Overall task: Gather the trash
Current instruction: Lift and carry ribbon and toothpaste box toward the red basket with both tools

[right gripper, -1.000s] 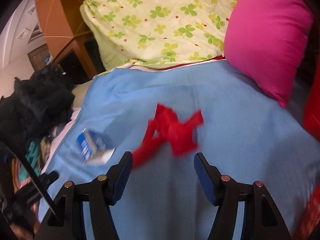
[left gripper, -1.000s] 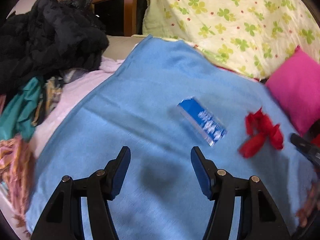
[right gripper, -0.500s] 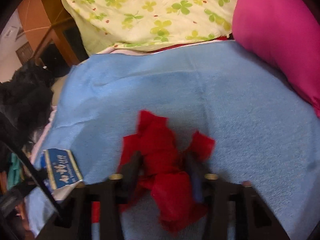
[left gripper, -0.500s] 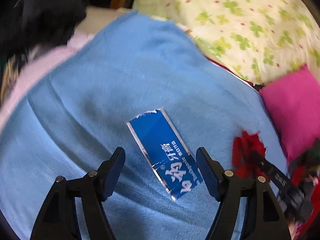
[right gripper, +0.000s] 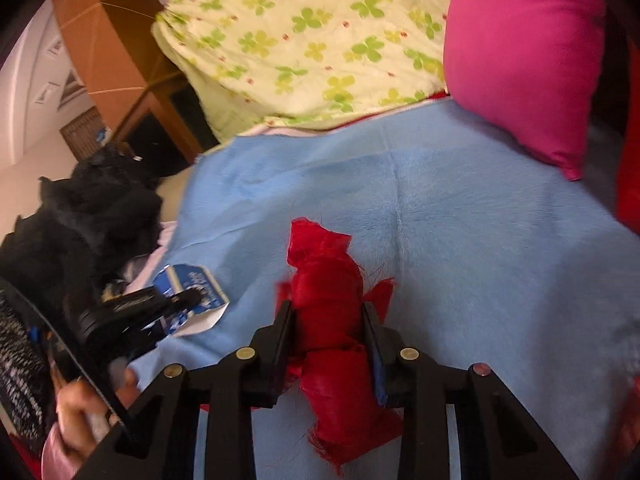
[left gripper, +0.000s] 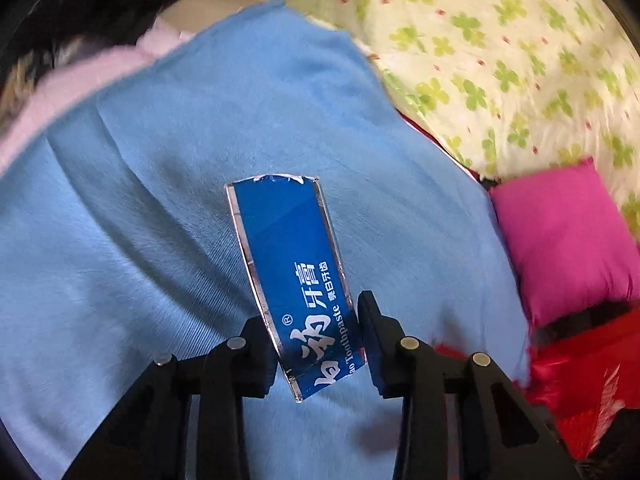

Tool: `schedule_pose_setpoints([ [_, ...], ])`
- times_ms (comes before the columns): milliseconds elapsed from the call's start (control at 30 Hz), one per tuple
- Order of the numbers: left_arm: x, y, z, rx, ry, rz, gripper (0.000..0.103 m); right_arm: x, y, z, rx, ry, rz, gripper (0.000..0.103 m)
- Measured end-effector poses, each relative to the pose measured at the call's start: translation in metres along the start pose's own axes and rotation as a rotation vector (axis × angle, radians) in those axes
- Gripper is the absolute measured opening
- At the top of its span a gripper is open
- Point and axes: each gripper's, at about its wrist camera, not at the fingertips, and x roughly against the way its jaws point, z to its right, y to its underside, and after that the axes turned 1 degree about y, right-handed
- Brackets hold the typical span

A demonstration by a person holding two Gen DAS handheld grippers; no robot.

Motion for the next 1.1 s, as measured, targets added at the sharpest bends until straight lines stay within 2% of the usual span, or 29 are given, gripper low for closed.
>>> schedule_pose_setpoints([
  [67, 0.022, 0.01, 0.012, -0.07, -0.012, 0.029, 0.038, 0.025, 0.009, -0.002, 0.005, -0.013, 0.022, 0.035],
  [233, 0.077, 0.061, 0.043, -0.263, -0.027, 0.08, 0.038, 0.083, 0.035, -0.004, -0.015, -0.047, 0.07, 0.035],
  [400, 0.12, 0.111, 0.059, -0.419, -0.066, 0.147, 0.038, 0.143, 0.07, -0.012, 0.047, -0.004, 0.145, 0.035],
  [533, 0.14, 0.147, 0.056, -0.463, -0.074, 0.161, 0.038, 0.171, 0.084, -0.012, 0.069, 0.024, 0.182, 0.035],
  [600, 0.144, 0.156, 0.057, -0.48, -0.089, 0.173, 0.038, 0.184, 0.087, -0.016, 0.103, 0.052, 0.23, 0.035],
  [733, 0.147, 0.16, 0.06, -0.514, -0.126, 0.21, 0.038, 0.19, 0.089, -0.019, 0.13, 0.081, 0.269, 0.035],
  [1100, 0.151, 0.16, 0.068, -0.542, -0.132, 0.252, 0.038, 0.177, 0.085, -0.02, 0.139, 0.112, 0.241, 0.035],
])
